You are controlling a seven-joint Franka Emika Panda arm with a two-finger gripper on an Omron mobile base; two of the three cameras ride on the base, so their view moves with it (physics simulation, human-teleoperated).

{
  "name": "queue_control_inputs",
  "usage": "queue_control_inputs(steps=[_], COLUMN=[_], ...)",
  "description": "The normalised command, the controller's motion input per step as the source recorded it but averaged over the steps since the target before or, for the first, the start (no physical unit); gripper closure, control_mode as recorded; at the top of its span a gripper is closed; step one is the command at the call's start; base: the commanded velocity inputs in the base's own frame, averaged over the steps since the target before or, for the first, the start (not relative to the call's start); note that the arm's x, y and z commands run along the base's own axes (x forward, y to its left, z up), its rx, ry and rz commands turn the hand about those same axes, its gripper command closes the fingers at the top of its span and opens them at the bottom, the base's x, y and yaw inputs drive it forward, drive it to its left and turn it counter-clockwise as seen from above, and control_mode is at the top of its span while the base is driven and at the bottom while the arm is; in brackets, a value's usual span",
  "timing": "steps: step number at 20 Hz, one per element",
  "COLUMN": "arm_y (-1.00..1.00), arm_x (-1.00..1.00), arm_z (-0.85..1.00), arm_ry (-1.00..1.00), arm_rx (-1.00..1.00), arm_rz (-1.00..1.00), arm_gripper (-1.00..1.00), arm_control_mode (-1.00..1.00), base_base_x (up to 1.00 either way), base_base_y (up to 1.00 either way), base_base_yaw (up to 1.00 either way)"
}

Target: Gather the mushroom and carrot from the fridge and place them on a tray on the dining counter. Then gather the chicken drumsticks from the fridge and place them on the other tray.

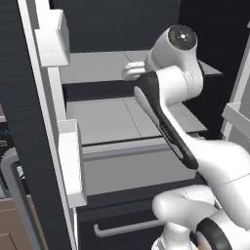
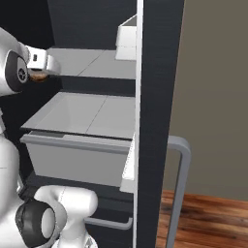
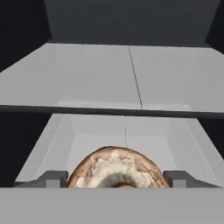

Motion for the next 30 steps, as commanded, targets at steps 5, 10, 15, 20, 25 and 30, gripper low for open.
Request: queue_control_inputs(steps=[5,10,15,20,25,30], arm_y=[-0.22,-0.23,-0.27,-0.34,-0.10,0.00], arm_x=[-1.00,-1.00,-1.00,-0.93,-0.19,0.00], arm_z=[-0.07,-0.22,-0.23,-0.39,-0.31,0.00], arm_ry=[0.00,0.00,0.00,0.01,0.11,0.00], arm_rx=[0.07,0.03,0.01,0.00,0.00,0.00], arm_rz=[0.00,0.00,0.00,0.00,0.00,0.00], arm_gripper=[1.00,1.00,1.00,1.00,1.00,1.00], arm_control_mode=[-1.00,-1.00,-1.00,-1.00,-1.00,-1.00], base_base_x=[0.00,0.00,0.00,0.00,0.00,0.00], base_base_y=[0.00,0.00,0.00,0.00,0.00,0.00], base_base_yaw=[0.00,0.00,0.00,0.00,0.00,0.00])
